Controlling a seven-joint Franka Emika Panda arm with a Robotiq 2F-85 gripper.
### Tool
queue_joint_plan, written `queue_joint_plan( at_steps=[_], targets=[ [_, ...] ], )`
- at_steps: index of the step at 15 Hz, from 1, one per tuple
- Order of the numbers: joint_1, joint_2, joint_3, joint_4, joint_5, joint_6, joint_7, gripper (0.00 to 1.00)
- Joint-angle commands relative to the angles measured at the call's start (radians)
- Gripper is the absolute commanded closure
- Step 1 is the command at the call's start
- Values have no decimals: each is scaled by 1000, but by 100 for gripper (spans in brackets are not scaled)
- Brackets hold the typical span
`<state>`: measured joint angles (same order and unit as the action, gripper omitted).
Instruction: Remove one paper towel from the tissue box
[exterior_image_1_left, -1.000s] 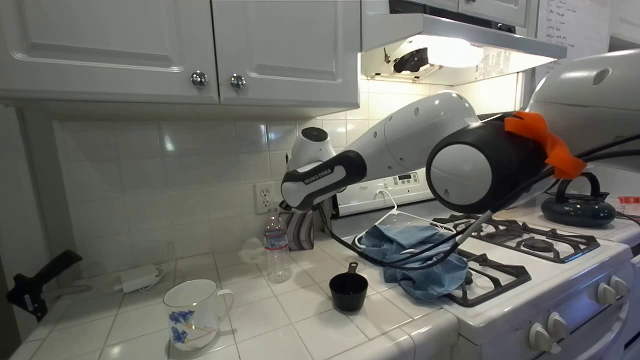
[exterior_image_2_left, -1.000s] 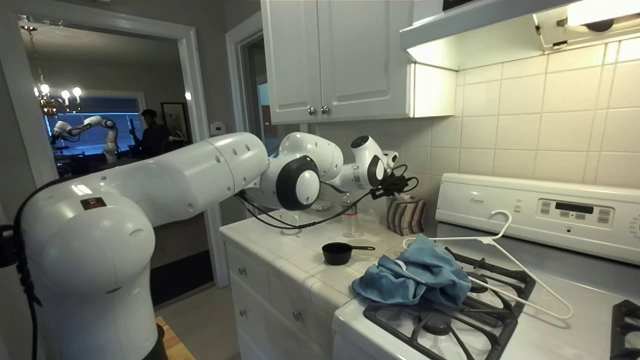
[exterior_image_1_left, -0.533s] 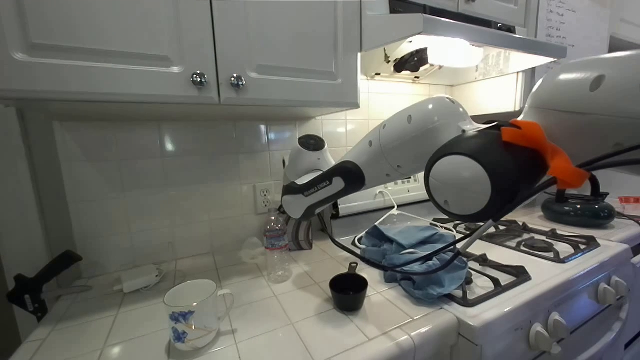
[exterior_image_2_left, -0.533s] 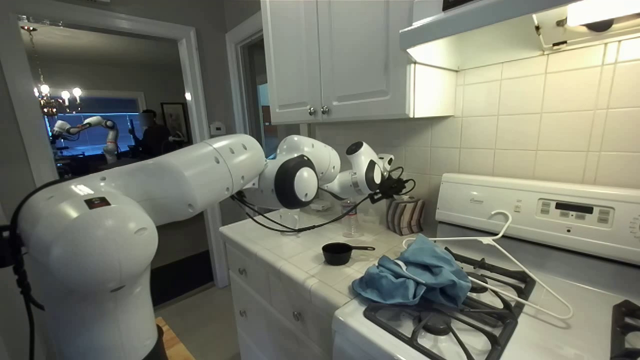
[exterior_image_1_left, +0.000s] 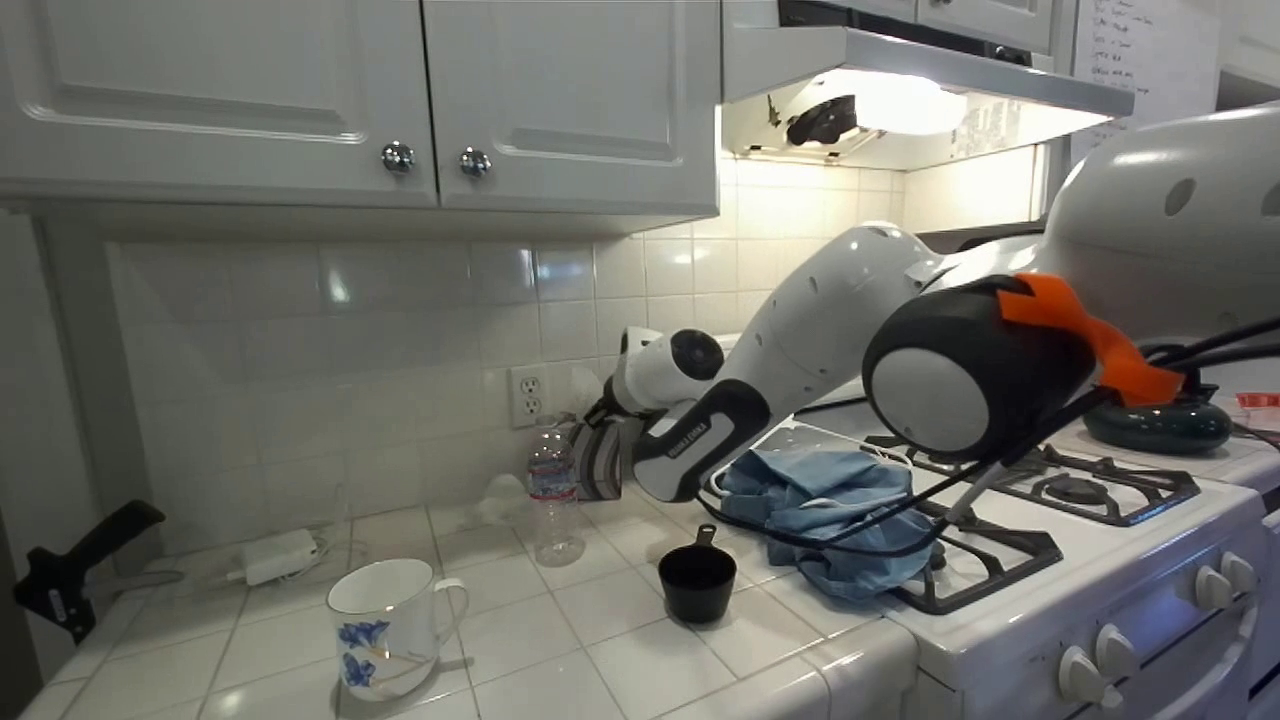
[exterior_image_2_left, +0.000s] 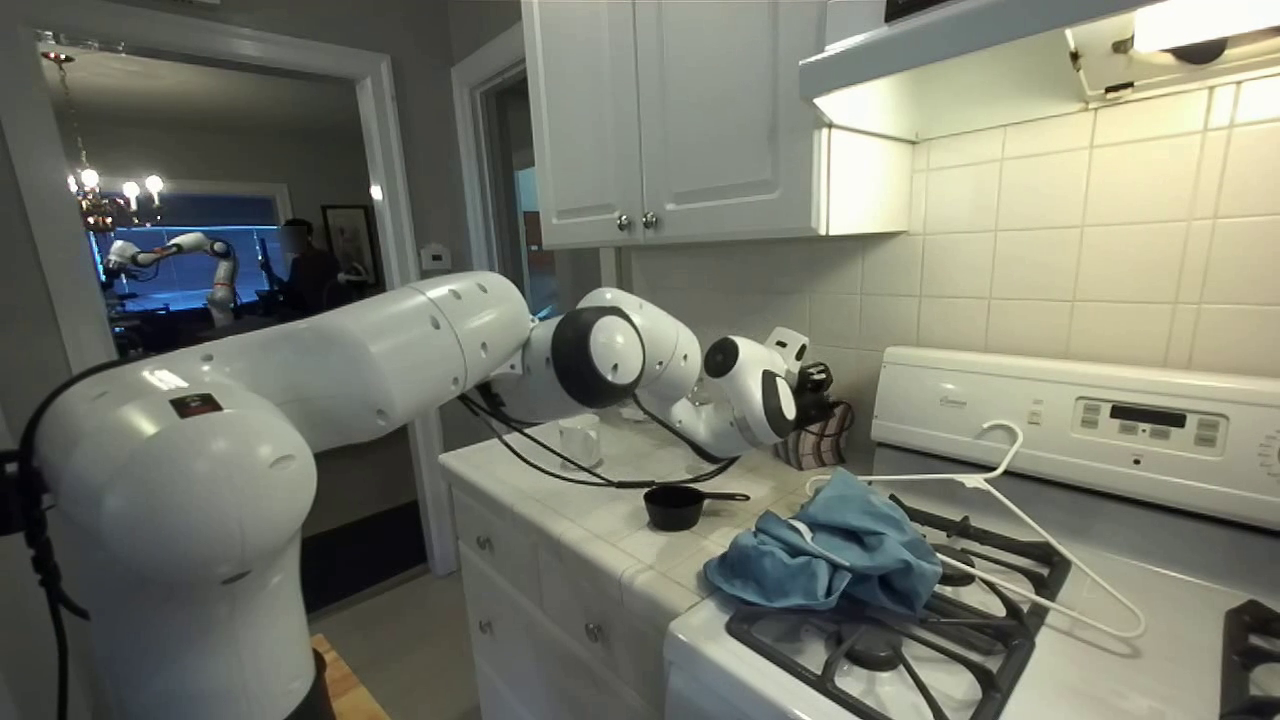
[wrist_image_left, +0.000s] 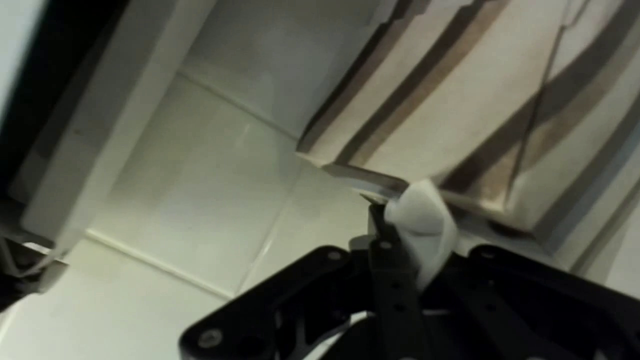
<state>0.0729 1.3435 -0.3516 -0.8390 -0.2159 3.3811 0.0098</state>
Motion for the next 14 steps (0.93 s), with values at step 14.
queue_joint_plan(
  at_steps=[14],
  targets=[
    [335,-291,-6,-800,677,650,-511,100]
  ],
)
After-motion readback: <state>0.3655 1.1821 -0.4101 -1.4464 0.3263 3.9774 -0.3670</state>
